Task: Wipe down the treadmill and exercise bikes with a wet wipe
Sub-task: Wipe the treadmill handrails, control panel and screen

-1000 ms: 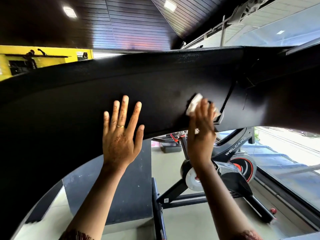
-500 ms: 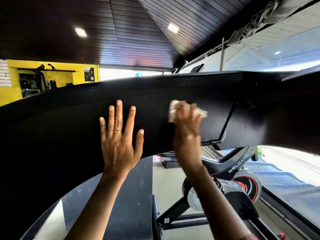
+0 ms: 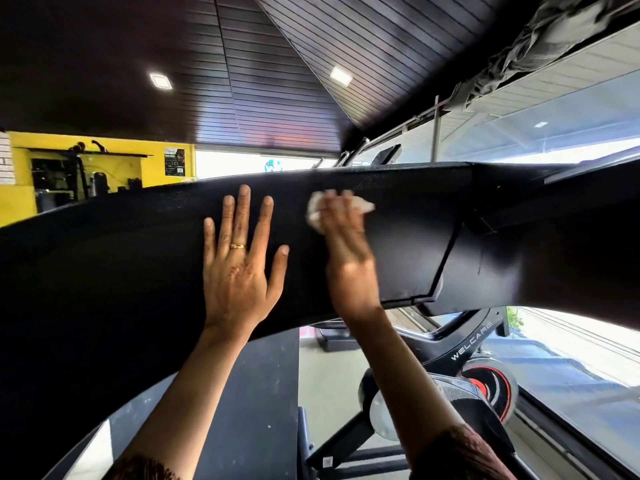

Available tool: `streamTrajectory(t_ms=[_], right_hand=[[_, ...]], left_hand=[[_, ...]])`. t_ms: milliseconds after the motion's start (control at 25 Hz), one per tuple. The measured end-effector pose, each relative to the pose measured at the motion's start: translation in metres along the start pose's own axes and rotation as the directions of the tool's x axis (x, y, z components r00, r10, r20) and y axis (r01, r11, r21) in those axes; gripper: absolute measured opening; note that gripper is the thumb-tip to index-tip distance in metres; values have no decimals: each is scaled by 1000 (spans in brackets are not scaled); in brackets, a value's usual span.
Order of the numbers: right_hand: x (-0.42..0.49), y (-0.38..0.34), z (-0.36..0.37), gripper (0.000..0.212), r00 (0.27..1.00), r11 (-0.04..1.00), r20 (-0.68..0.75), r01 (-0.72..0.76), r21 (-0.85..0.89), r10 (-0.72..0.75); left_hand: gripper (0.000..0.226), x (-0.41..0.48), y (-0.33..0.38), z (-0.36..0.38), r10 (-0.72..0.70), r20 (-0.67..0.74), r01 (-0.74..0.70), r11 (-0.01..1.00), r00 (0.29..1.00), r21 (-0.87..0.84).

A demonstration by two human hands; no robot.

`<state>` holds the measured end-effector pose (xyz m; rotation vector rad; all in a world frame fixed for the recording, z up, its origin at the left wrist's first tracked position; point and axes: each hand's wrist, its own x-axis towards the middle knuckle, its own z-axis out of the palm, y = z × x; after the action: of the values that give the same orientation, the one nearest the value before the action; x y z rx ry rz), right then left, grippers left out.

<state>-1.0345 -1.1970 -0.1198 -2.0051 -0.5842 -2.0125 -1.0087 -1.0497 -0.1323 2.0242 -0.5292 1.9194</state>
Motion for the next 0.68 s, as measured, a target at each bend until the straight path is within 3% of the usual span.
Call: streamTrajectory(t_ms=[80, 120, 200, 280, 320, 440, 520, 600, 680], right_hand=[[10, -4, 7, 34, 964, 968, 97, 250, -8, -248], [16, 5, 3, 35, 962, 964, 87, 264, -46, -259], [27, 35, -11, 42, 998, 991, -64, 15, -136, -24], [32, 48, -25, 41, 940, 947, -216, -295, -126, 264], [36, 39, -23, 39, 930, 932, -240, -323, -163, 280], [46, -8, 6, 37, 999, 976, -29, -33, -213, 28], [51, -15, 8, 35, 998, 985, 36, 48, -166, -42], [46, 17, -9, 32, 999, 971, -44, -19, -238, 9], [34, 61, -35, 35, 956, 934, -204, -258, -248, 210]], left_hand=[[57, -2, -2, 1, 11, -7, -11, 1000, 1000, 11], [57, -3, -2, 0, 8, -13, -8, 1000, 1000, 8], [57, -2, 0, 1, 4, -24, -4, 1000, 1000, 5], [57, -2, 1, 1, -1, -33, 1, 1000, 999, 14], [57, -2, 2, 2, -3, -34, 4, 1000, 999, 18], [57, -3, 2, 2, -4, -28, 4, 1000, 1000, 17], [57, -3, 1, 1, -2, -24, 2, 1000, 1000, 18], [57, -3, 0, 1, 1, -33, -1, 1000, 999, 15], [57, -3, 1, 1, 3, -38, -2, 1000, 999, 14]])
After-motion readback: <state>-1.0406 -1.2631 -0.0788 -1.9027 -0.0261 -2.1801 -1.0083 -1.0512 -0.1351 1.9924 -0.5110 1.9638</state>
